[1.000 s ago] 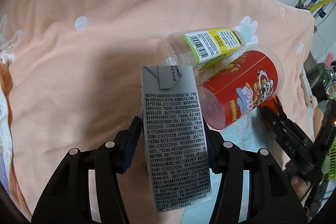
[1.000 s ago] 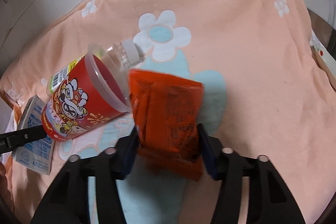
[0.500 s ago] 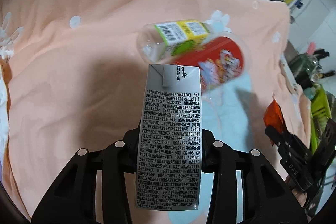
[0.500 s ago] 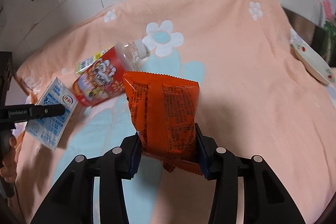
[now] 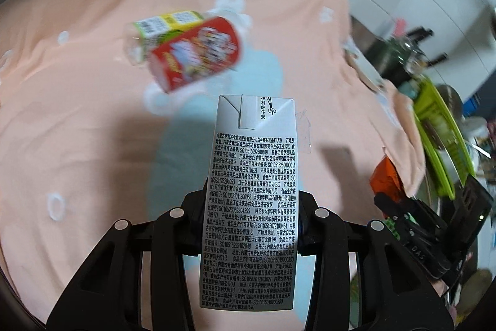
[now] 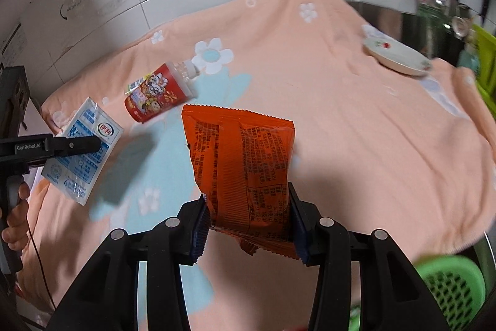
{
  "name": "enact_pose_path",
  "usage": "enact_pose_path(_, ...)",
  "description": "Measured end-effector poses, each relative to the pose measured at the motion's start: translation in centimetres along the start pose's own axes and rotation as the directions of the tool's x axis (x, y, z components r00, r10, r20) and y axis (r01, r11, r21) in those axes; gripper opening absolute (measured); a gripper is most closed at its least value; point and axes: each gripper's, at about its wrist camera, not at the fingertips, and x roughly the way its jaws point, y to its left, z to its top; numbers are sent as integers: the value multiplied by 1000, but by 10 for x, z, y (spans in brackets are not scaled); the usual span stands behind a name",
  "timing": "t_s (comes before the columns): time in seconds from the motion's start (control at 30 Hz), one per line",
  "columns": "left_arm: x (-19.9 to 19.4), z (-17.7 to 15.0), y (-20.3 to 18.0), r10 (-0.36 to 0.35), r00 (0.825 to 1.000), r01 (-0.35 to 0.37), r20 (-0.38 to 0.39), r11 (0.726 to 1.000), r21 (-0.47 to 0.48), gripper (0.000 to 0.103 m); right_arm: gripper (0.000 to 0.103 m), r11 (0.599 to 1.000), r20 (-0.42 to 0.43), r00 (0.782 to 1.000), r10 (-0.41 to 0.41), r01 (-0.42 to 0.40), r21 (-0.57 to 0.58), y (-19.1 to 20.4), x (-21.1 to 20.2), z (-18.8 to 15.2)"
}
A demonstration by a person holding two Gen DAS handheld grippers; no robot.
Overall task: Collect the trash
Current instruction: 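Drop the orange bag into the basket with the right gripper while the left gripper drops the carton there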
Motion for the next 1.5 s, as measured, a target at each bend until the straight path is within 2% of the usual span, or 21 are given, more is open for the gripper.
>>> enact_pose_path(0.33,-1,-35,-69,-86,996,89,-31,989,117,40,43,995,43,995,-92,90,42,-34,-65,-54)
enact_pose_path(0.57,5,-54,-109,-126,990,137,-70,974,179,40,44,984,47,987,-156,151,97,-56,-93,-89)
enact_pose_path(0.93,27,-83,-181,-192,969,230,-158,933,277,40,46,926,4,957,-291,281,252,-121,-137,-150)
enact_pose_path(1.27,42,-108,-232,-206,951,280,-230,892,356,40,75,895,6,945,-327,308,321,-145,-158,-177)
enact_pose_path(1.5,56,-122,-252,-199,941,295,-272,877,379,40,81,892,23,942,-336,310,330,-150,-167,-181)
